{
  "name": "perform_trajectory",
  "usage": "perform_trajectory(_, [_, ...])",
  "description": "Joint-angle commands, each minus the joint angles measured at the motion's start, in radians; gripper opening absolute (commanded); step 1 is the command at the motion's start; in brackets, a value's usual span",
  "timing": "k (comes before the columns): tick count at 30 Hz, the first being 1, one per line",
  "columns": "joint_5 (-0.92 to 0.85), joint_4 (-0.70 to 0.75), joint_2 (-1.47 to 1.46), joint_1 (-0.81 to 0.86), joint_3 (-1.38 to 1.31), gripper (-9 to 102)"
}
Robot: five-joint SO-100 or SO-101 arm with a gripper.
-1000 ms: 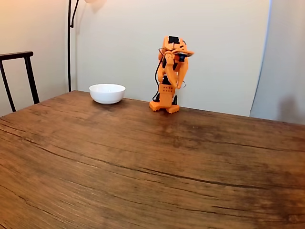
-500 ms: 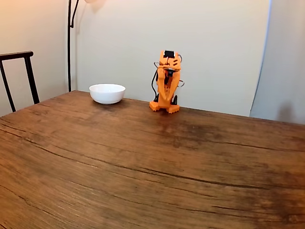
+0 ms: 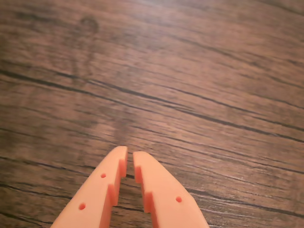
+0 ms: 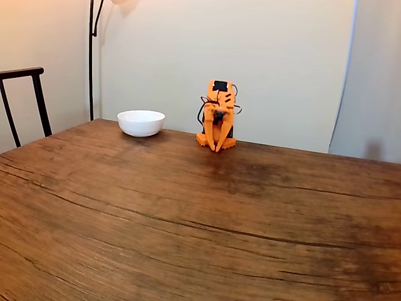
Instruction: Grasp the cube and drop it in the bowl
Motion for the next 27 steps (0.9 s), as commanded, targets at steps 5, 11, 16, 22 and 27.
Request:
perform_trajectory(5, [-0.015,0.078,-0.003,0.023,-0.005,-1])
perform_trajectory(11, [-0.014,0.247,-0.002,0.034,-0.005,0])
perform_trajectory(16, [-0.015,0.393,0.005,0.02,-0.005,0])
perform_trajectory(22, [-0.003,0.403,0.006,0.02,-0.005,0])
perform_trajectory(27, [-0.003,0.403,0.006,0.02,-0.005,0])
